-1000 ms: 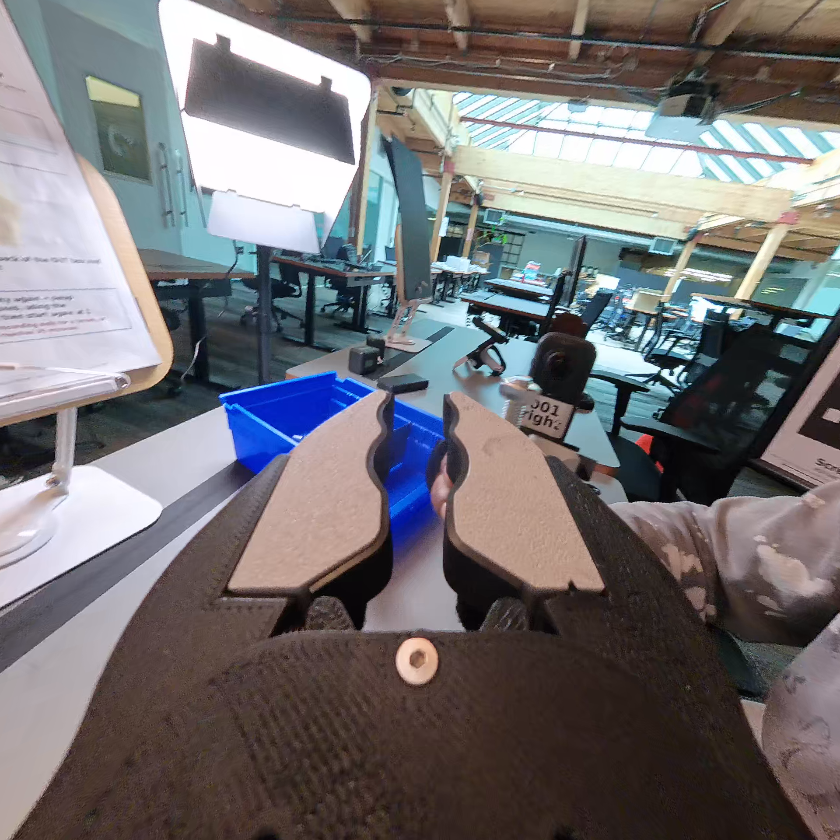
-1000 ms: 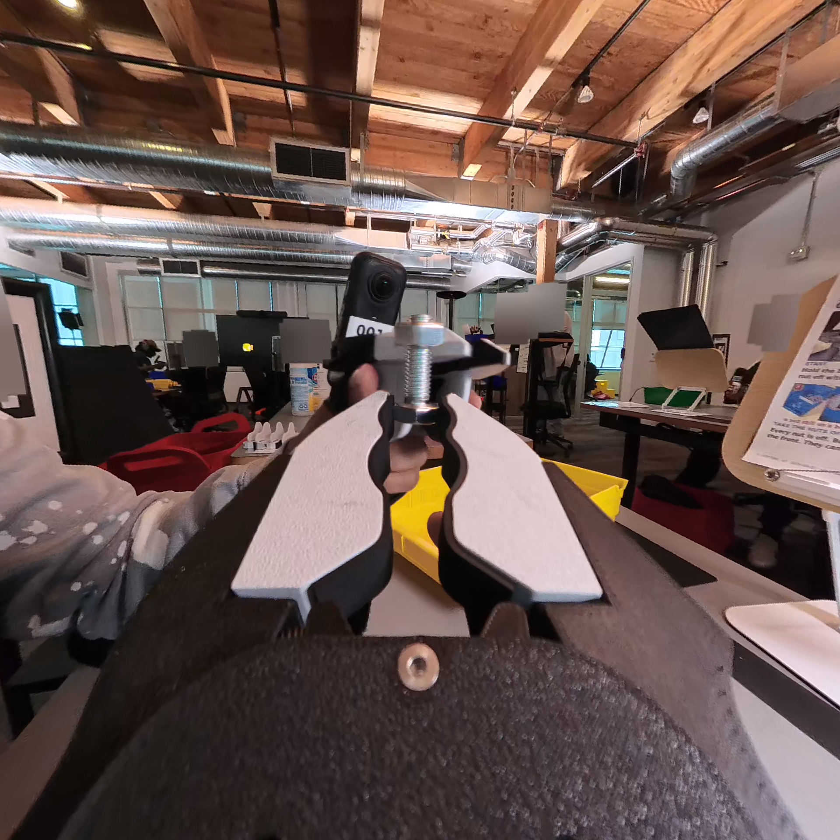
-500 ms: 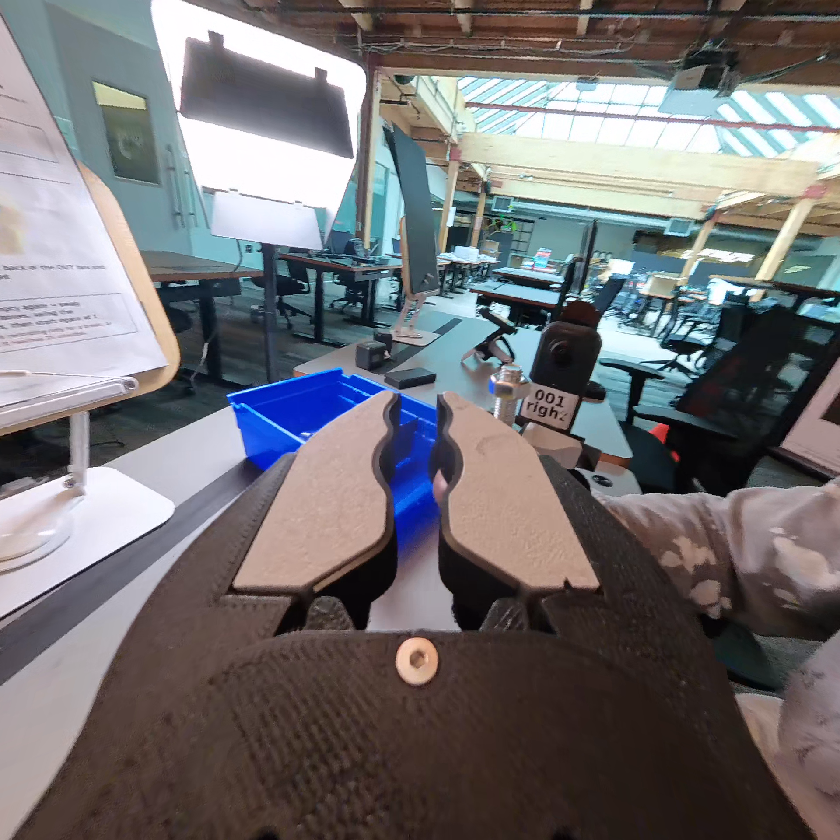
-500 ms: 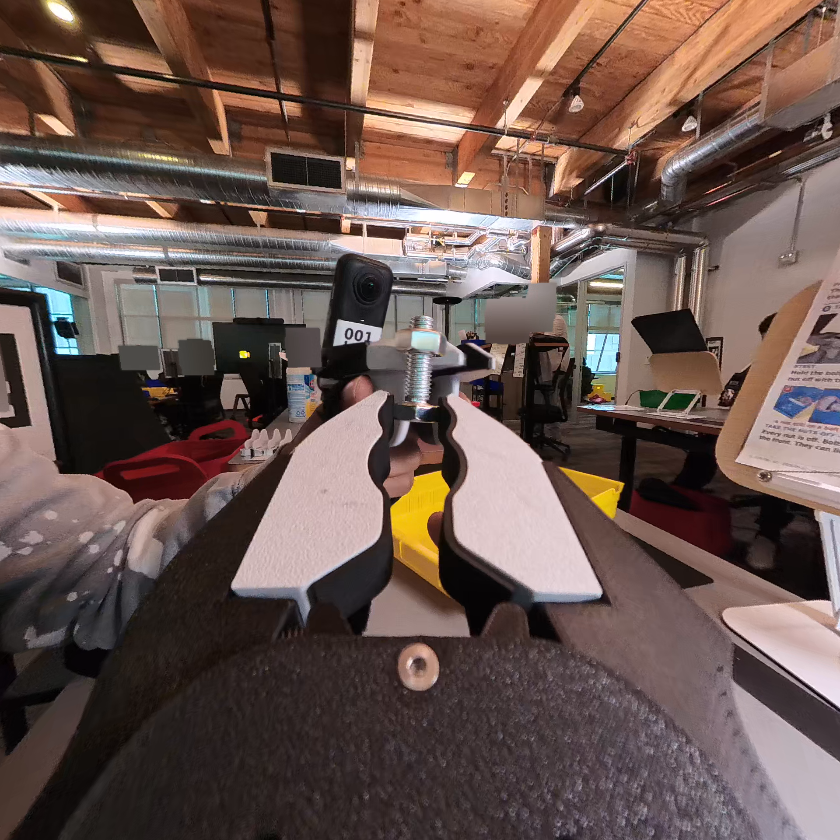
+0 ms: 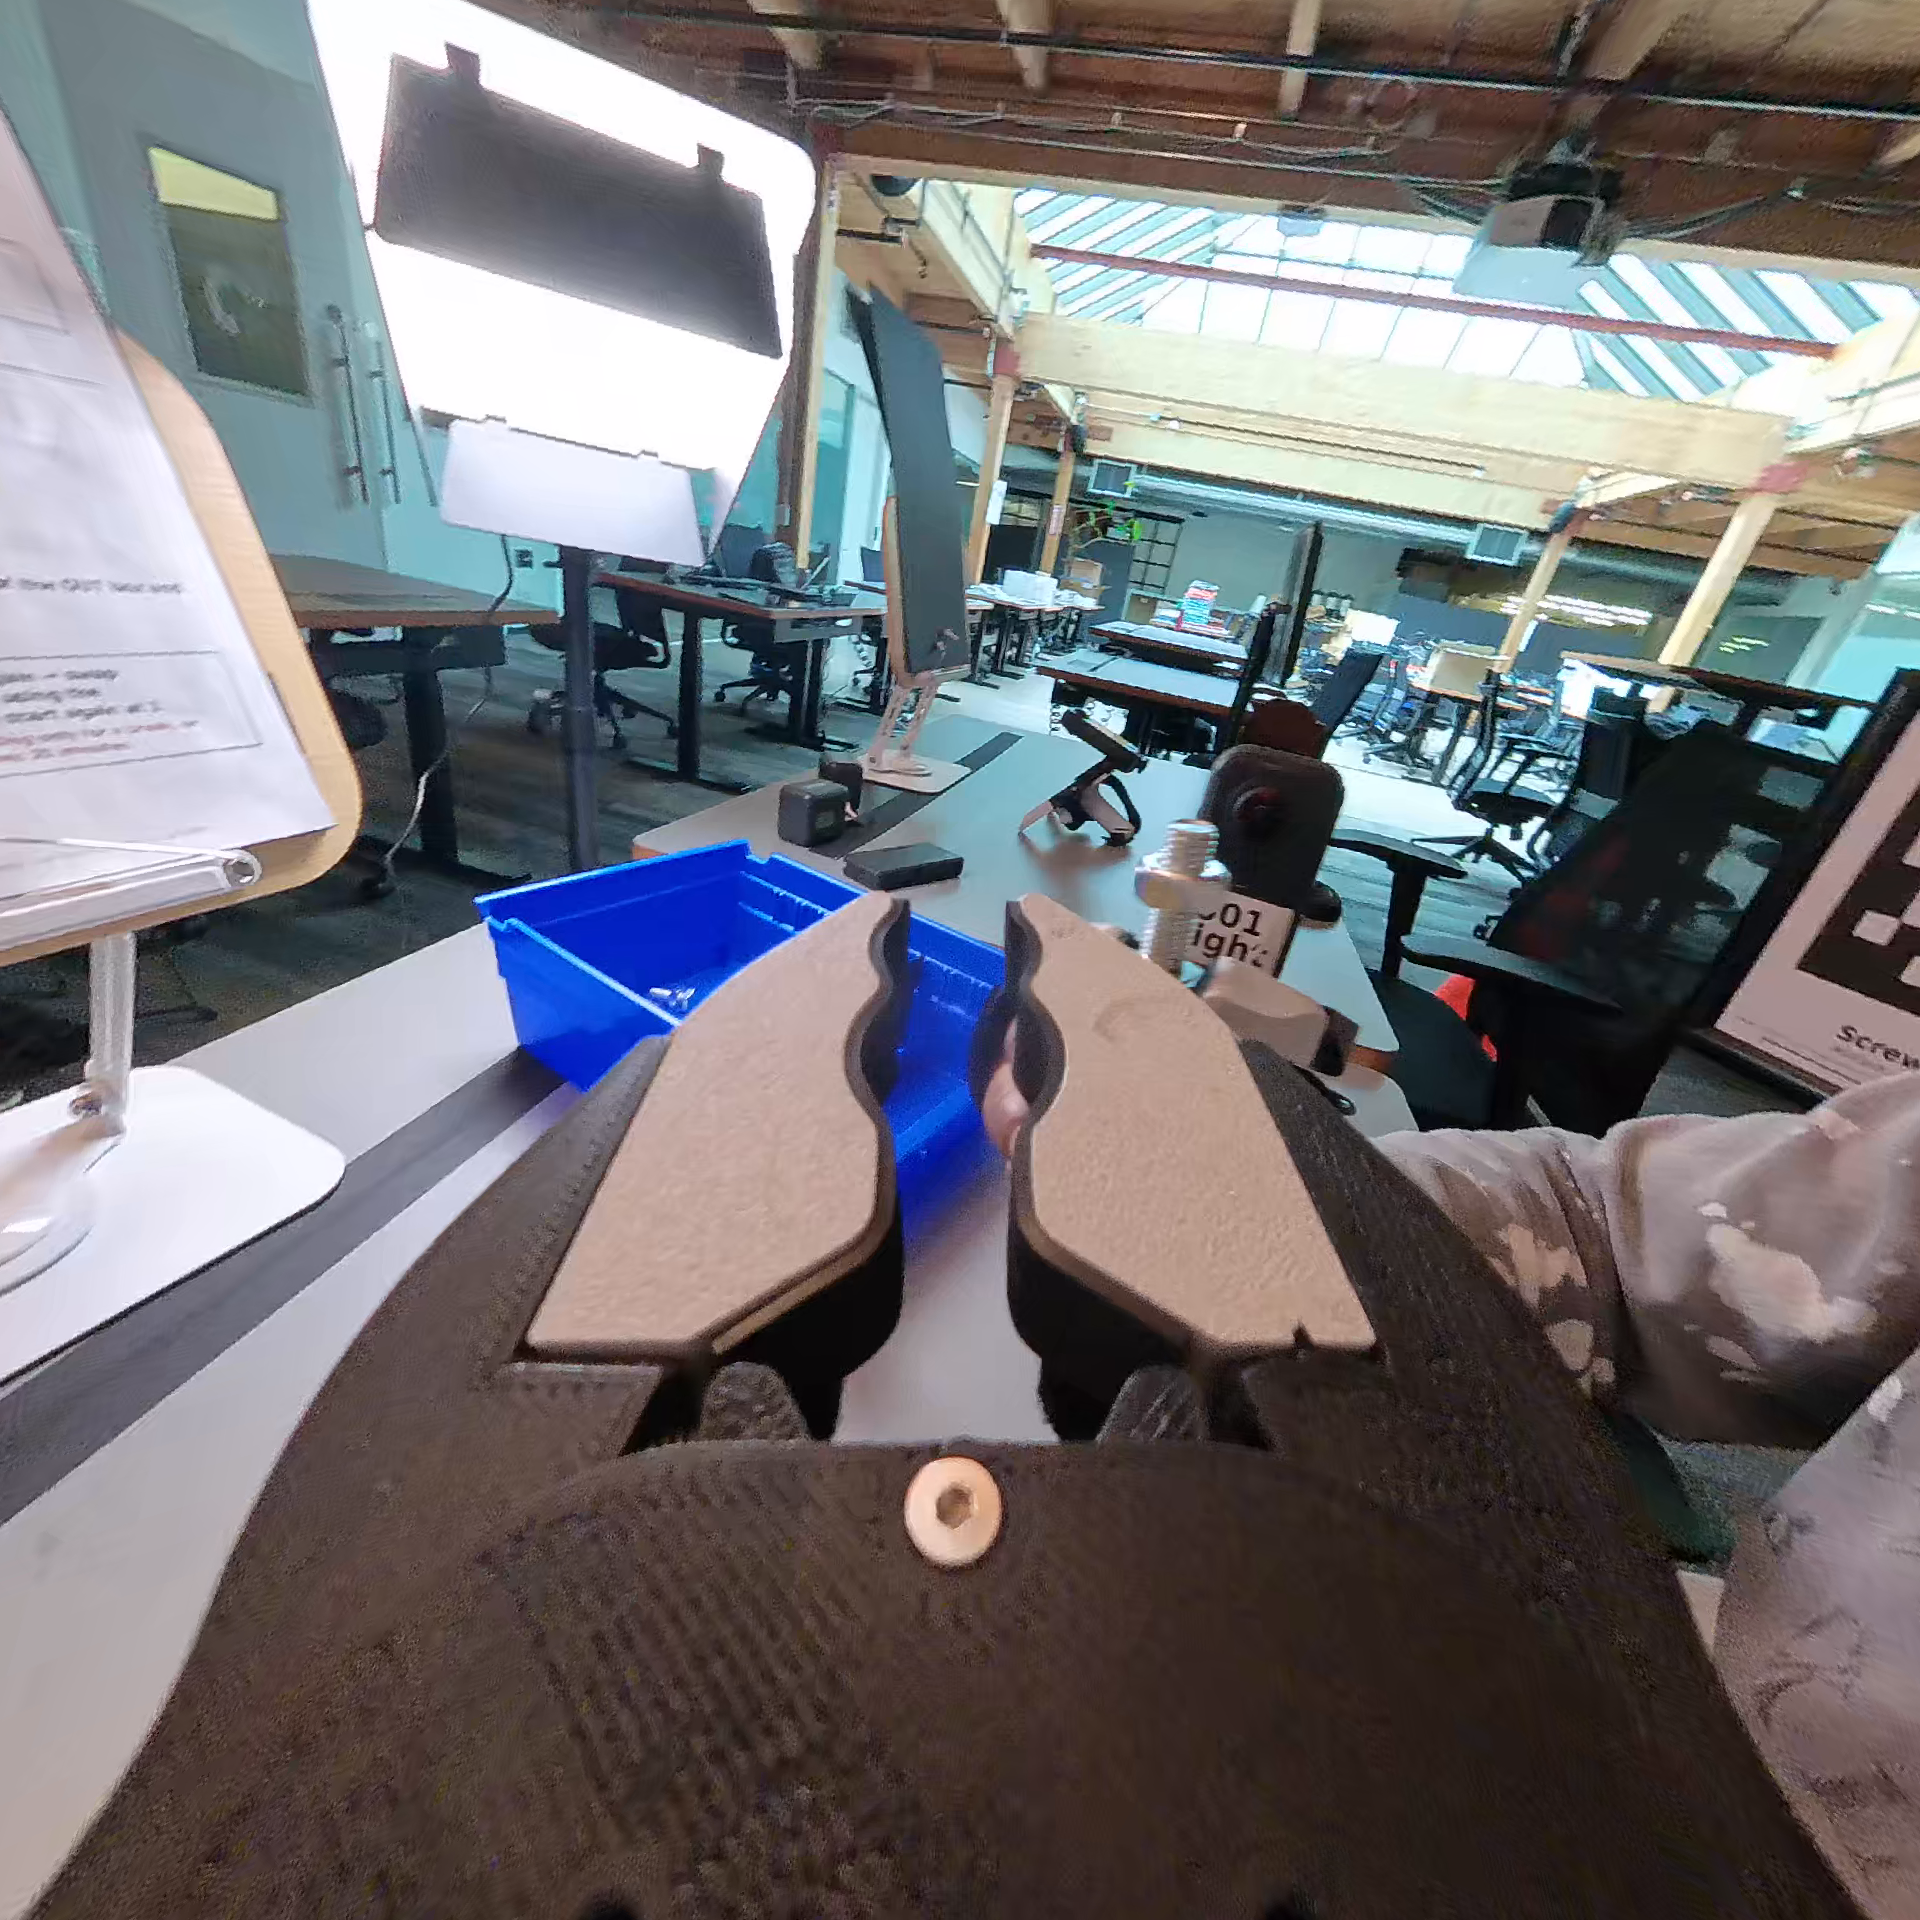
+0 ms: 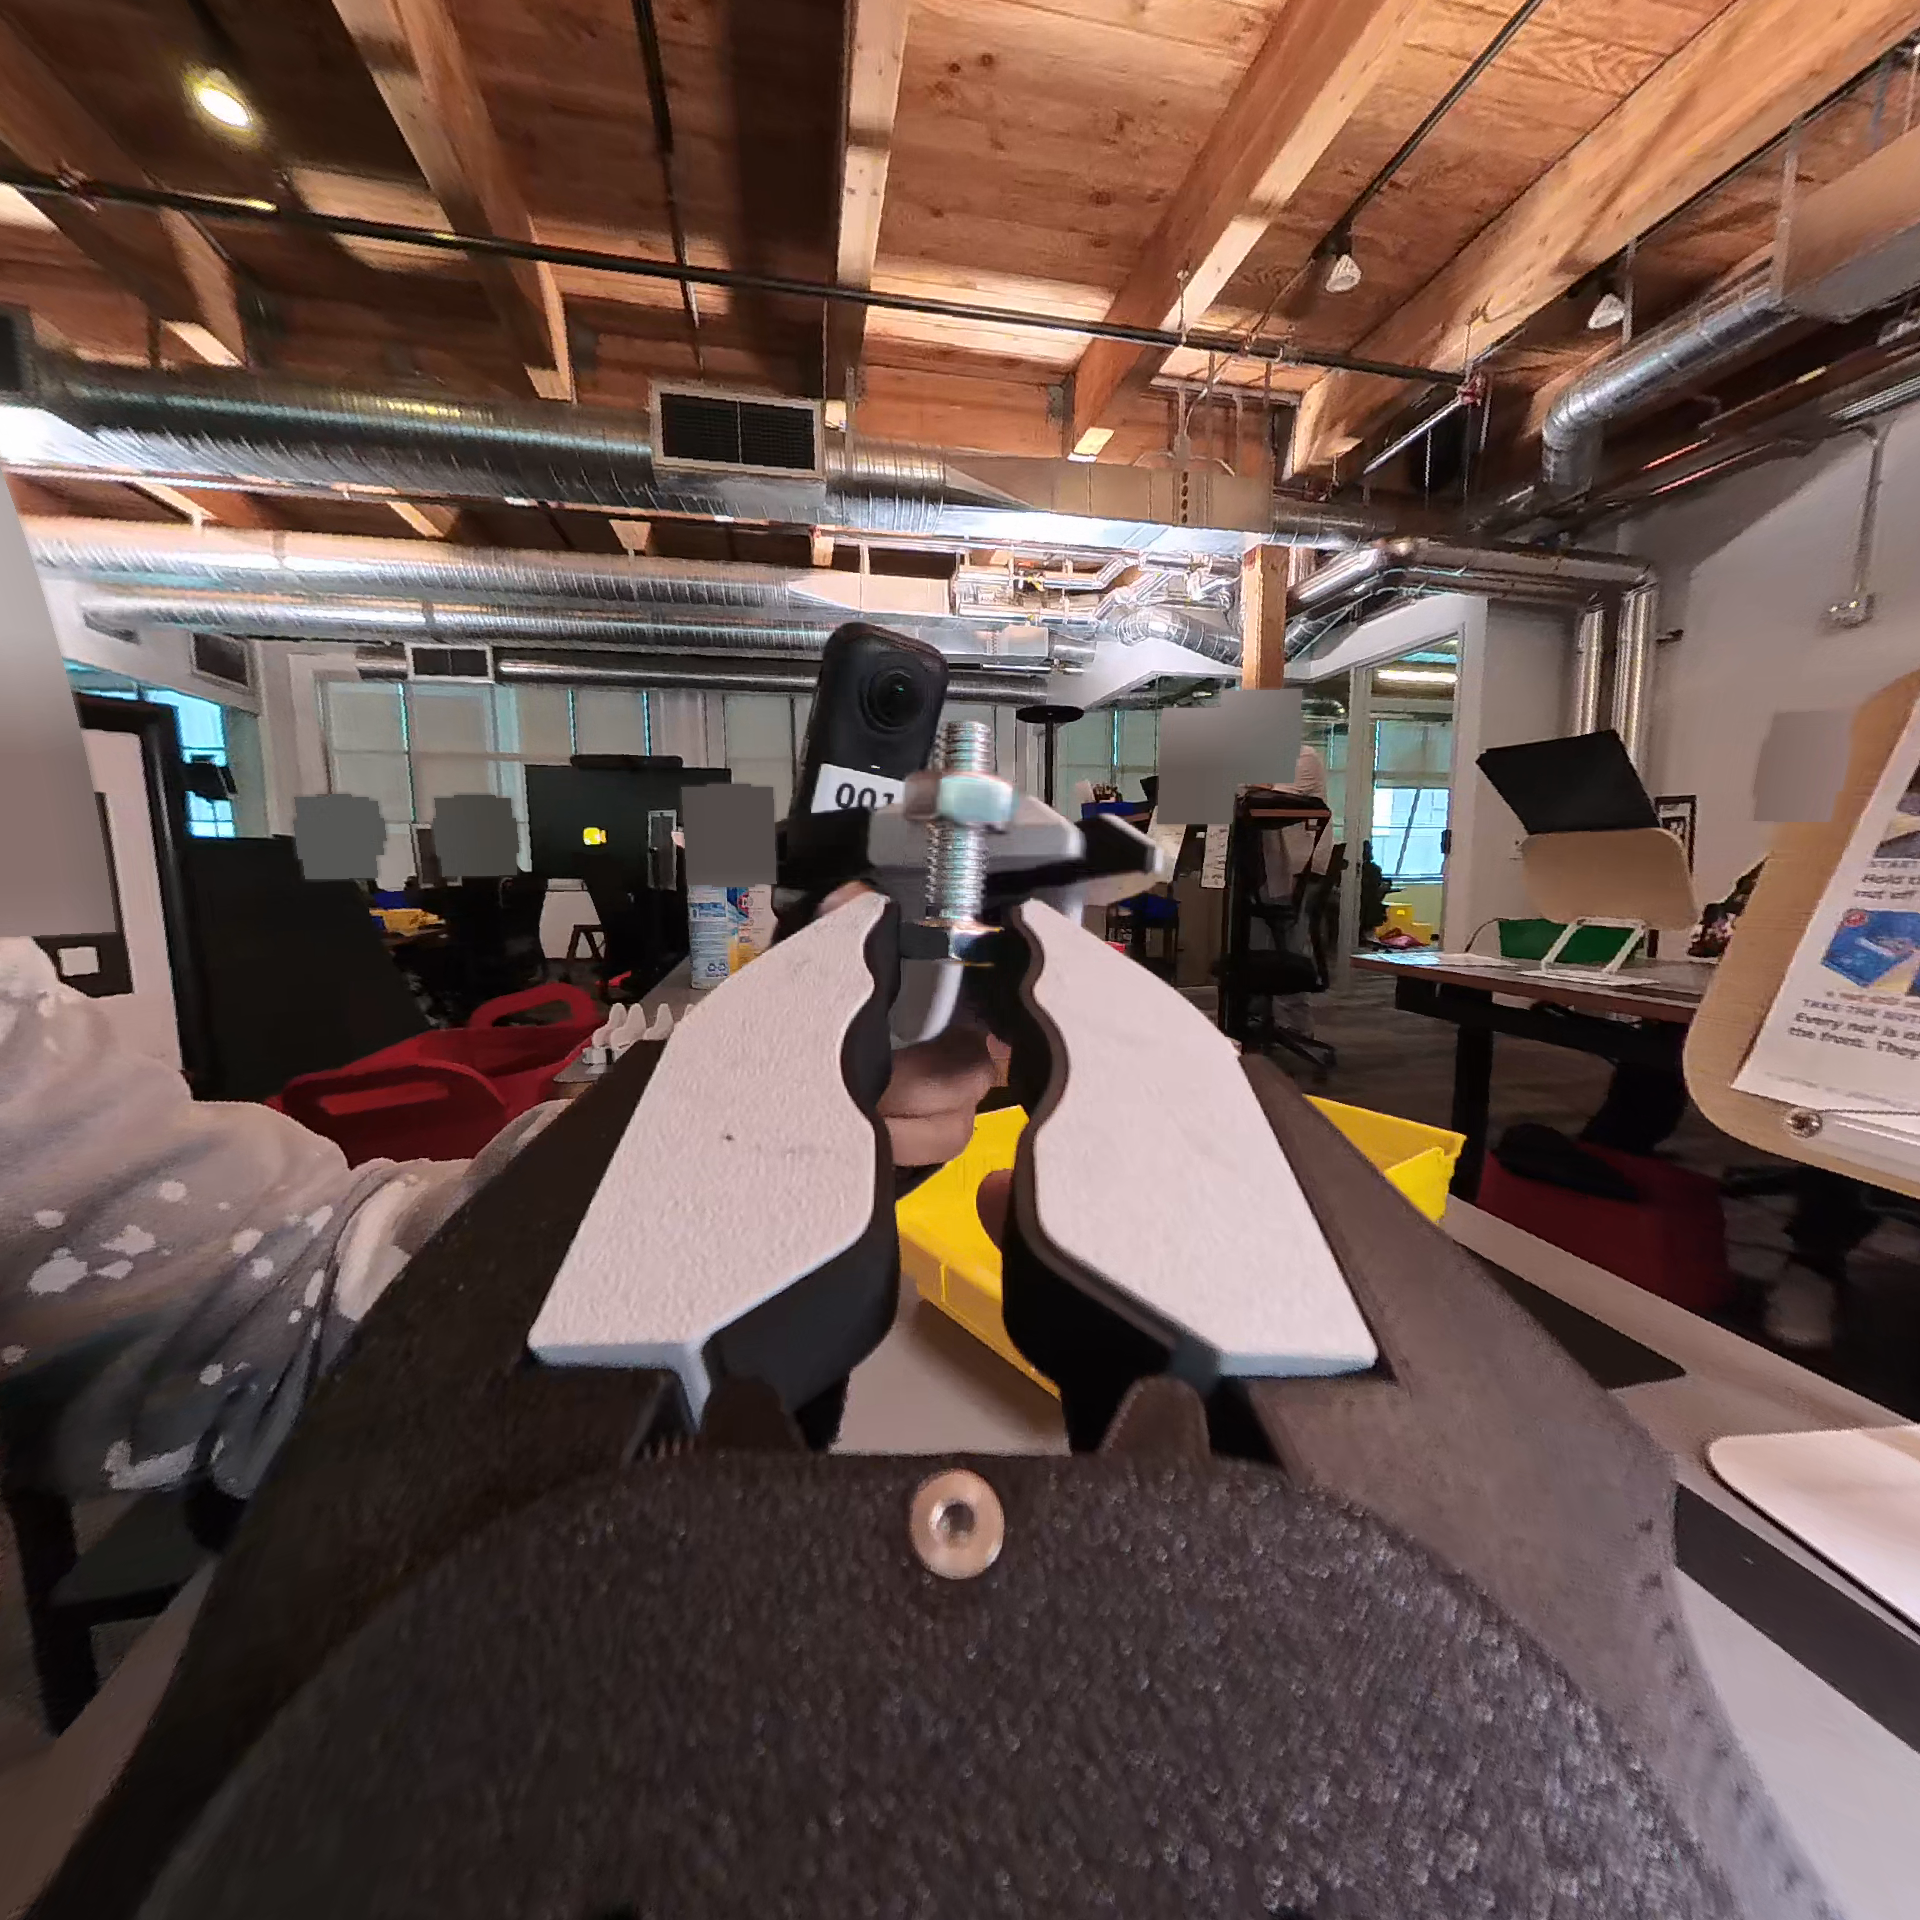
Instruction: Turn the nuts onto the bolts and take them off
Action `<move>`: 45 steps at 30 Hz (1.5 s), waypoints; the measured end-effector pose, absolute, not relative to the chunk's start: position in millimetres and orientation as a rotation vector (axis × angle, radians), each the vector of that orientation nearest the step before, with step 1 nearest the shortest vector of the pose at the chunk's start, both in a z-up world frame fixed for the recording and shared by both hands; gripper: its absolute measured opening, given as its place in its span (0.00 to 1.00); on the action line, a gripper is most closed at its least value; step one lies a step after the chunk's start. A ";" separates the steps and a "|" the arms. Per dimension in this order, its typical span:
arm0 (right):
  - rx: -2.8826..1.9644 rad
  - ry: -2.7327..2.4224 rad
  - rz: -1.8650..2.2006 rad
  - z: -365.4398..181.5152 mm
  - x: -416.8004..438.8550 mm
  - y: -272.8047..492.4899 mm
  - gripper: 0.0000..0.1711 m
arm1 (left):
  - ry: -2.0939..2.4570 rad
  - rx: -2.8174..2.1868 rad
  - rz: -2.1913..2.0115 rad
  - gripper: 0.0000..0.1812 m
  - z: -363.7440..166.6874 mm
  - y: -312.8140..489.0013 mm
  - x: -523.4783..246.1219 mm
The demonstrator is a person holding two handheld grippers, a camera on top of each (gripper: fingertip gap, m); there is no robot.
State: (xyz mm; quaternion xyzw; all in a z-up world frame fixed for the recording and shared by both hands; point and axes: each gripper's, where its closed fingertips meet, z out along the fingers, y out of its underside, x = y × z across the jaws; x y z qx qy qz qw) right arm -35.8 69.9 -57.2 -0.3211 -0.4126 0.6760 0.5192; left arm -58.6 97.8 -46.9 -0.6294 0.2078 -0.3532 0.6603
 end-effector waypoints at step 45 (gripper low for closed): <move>-0.784 -0.953 1.637 -55.0 -33.9 74.5 0.11 | 0.451 -1.501 -0.721 0.06 -56.4 104.9 -63.7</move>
